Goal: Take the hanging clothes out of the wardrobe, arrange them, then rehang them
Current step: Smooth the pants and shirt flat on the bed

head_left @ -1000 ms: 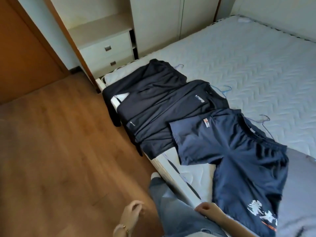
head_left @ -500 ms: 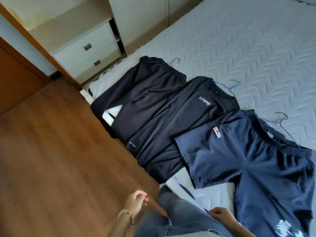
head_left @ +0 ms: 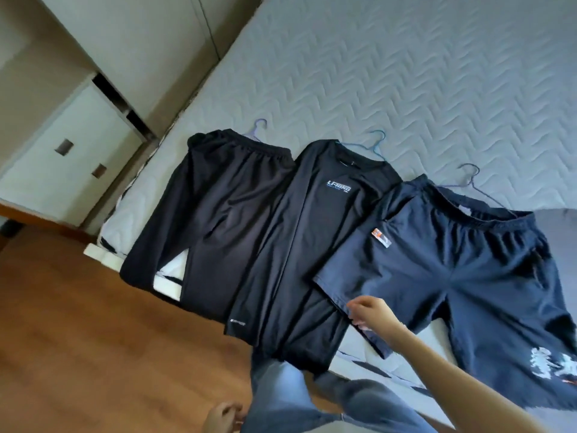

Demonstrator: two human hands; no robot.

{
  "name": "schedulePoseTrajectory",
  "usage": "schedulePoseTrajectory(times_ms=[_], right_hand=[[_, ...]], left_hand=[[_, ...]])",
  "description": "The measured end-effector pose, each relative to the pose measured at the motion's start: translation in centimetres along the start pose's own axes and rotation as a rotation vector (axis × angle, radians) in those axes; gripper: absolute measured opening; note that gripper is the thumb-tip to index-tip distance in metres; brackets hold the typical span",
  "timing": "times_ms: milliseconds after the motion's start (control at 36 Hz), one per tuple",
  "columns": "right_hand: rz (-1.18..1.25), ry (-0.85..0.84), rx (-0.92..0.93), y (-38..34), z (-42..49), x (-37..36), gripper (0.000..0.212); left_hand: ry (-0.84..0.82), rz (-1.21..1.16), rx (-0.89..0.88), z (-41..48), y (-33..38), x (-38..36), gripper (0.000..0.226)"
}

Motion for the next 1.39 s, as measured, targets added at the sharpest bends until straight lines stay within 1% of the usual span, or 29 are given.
schedulePoseTrajectory(times_ms=[56, 111, 167, 278, 361, 500, 583, 694, 750, 833, 944, 1000, 1083, 1139, 1194, 1306, 1389], right_hand=[[0.074, 0.058, -0.013, -1.0, 0.4, -1.0, 0.017], [0.135, 0.109, -0.043, -1.3, 0.7, -1.9, 0.016], [0.178, 0.157, -0.087, -1.2, 1.0, -2.7, 0.018], [0.230, 0.234, -0.183, -0.4, 2.0, -3.8, 0.020], [0.267, 0.288, -0.218, -0.1, 2.7, -4.0, 0.020], [0.323, 0.373, -0.207, -0.9, 5.6, -2.9, 0.023], [0.280, 0.392, -0.198, -1.7, 9.0, -1.5, 0.025], [0.144, 0.360, -0.114, -3.3, 16.3, 1.6, 0.024], [0.087, 0.410, -0.043, -4.6, 20.4, 4.0, 0.019], [0.076, 0.534, 0.068, -7.4, 25.9, 7.5, 0.029], [0.070, 0.599, 0.144, -10.9, 30.6, 10.7, 0.043], [-0.016, 0.609, 0.182, -11.9, 32.1, 12.0, 0.046], [-0.231, 0.663, 0.214, -12.7, 33.9, 14.4, 0.049], [-0.346, 0.699, 0.191, -12.6, 34.9, 16.4, 0.049], [-0.410, 0.710, 0.148, -12.2, 35.8, 18.2, 0.048], [-0.516, 0.668, 0.111, -11.4, 37.5, 20.5, 0.042], [-0.635, 0.682, 0.125, -11.4, 38.4, 21.2, 0.036]], left_hand=[[0.005, 0.049, -0.051, 2.5, 1.5, 1.9, 0.049], [0.017, 0.162, -0.093, 4.3, 3.7, 3.7, 0.052], [0.021, 0.236, -0.108, 5.0, 7.2, 5.0, 0.047], [-0.057, 0.314, -0.099, 6.2, 14.9, 6.3, 0.027], [-0.115, 0.425, -0.131, 8.0, 20.6, 5.8, 0.023], [-0.199, 0.548, -0.308, 11.2, 31.3, 2.8, 0.023], [-0.212, 0.618, -0.414, 13.2, 37.4, 0.3, 0.025], [-0.152, 0.608, -0.591, 15.8, 45.8, -3.5, 0.026], [-0.076, 0.588, -0.695, 16.9, 49.6, -5.2, 0.027], [0.033, 0.632, -0.847, 18.5, 54.1, -7.5, 0.027], [0.139, 0.748, -1.012, 20.4, 59.1, -10.9, 0.031], [0.195, 0.797, -1.064, 21.1, 61.3, -12.5, 0.035], [0.301, 0.822, -1.124, 21.5, 64.3, -14.3, 0.042], [0.364, 0.827, -1.121, 21.9, 66.2, -15.0, 0.044], [0.373, 0.827, -1.060, 22.8, 68.0, -15.3, 0.043], [0.249, 0.781, -0.933, 24.8, 70.7, -15.7, 0.043], [0.231, 0.732, -0.870, 25.3, 71.6, -15.9, 0.046]])
Point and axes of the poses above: each hand's wrist, its own z-axis towards the middle knuckle, its own x-axis out of the back of the hand, y = z × x, the point moved 3 cm from there along z, towards the middle knuckle, and after that the axes turned 7 degrees about x, right-handed, at the moved point
